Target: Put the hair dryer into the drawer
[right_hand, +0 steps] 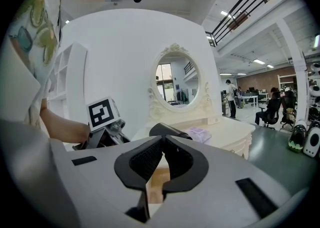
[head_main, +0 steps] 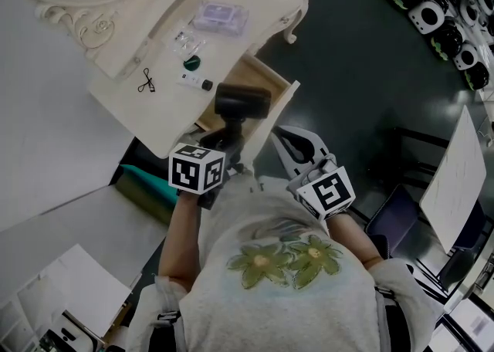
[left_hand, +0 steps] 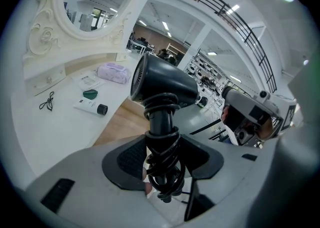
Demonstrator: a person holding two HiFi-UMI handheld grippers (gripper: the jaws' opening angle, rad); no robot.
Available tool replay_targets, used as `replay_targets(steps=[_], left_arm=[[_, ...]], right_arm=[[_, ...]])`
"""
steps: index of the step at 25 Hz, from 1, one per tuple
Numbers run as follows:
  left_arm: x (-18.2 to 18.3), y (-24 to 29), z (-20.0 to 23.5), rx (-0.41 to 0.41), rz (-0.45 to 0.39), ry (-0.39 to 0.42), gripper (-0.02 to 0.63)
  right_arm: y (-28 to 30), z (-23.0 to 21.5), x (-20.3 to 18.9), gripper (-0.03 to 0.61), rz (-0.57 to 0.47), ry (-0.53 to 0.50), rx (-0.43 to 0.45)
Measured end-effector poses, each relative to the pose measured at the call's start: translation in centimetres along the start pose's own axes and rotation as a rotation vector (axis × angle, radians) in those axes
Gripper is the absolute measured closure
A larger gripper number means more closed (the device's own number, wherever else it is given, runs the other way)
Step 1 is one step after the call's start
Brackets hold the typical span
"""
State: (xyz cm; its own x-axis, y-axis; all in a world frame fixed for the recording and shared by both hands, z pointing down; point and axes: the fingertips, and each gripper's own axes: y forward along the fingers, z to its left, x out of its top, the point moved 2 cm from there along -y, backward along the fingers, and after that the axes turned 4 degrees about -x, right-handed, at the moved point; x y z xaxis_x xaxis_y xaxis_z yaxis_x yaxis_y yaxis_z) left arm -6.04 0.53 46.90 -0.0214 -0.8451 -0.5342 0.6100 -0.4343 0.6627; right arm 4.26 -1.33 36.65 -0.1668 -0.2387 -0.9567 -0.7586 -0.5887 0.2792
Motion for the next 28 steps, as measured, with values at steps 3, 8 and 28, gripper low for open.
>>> replay_targets(steps=[3, 8, 28], left_arm=[[0.0, 0.5, 0.3, 0.0, 0.014, 0.0, 0.403], [-0.2, 1.2, 1.1, -0.002, 0.036, -0.002, 0.403], [-2.2, 4.1, 4.2, -0.01, 0.119, -0.044, 0.408]], right_arm=[[0.2, -0.1, -0.2, 0.552, 0.004, 0.003, -0.003], [0.6, -0.3, -0.4, 0.552, 0.008, 0.006, -0.011], [1.7, -0.6, -1.2, 0.552, 0.031, 0.024, -0.038]])
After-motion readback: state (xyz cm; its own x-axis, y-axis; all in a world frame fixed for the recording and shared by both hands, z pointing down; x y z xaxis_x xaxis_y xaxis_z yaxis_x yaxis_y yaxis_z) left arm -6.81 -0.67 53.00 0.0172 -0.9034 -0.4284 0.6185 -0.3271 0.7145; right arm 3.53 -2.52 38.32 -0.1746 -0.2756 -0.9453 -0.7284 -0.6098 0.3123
